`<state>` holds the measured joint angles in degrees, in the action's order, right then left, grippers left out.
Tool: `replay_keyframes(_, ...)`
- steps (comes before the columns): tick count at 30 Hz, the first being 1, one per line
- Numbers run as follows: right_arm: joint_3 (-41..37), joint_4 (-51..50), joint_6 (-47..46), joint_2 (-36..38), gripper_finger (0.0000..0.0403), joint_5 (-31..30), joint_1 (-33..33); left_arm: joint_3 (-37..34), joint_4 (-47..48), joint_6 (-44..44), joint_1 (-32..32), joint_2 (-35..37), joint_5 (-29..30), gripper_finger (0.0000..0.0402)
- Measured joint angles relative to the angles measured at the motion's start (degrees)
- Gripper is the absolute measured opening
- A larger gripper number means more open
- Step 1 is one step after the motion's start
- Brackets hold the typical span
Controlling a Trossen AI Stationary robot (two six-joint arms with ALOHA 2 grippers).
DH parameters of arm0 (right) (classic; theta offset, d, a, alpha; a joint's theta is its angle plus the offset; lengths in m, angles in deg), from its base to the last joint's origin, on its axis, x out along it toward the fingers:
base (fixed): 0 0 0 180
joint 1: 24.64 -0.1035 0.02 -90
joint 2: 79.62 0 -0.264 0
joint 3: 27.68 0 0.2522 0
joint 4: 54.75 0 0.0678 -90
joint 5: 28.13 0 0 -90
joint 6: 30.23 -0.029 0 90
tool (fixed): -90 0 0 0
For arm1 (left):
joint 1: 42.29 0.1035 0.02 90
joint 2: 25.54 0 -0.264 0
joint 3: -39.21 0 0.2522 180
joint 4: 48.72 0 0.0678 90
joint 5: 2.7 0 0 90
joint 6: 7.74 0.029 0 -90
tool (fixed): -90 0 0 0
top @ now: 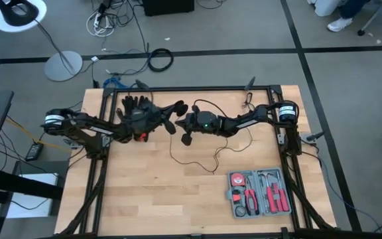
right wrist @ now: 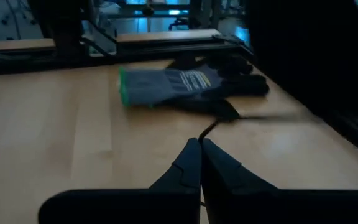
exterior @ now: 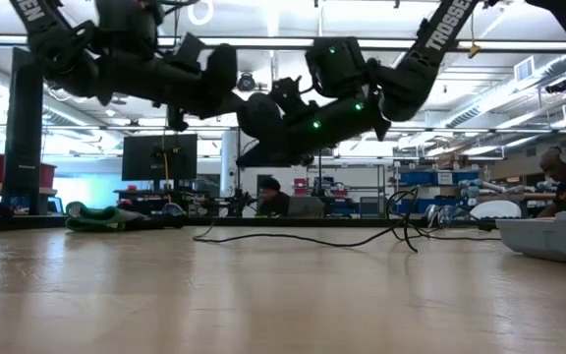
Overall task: Coil cords
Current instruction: Coil the black wire
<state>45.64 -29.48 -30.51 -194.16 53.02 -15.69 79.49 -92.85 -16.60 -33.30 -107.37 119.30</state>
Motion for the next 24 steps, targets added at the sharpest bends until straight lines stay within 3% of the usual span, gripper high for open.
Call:
replay_keyframes(5, 1.4, -0.4, 1.8, 0.0, 0.0, 0.1, -1.2, 3.0, 9.0, 3.1, 0.0, -0.6, 0.3, 0.0)
replay_keyframes(15, 1.6, -1.7, 2.6, 0.5, 0.0, 0.1, -2.0, 3.5, 17.2, 6.0, 0.0, -0.6, 0.3, 0.0)
replay_keyframes(24, 1.6, -14.1, 4.5, 5.2, 0.0, 2.8, -1.4, 3.5, 17.4, 5.7, 0.0, -0.6, -3.4, 0.0)
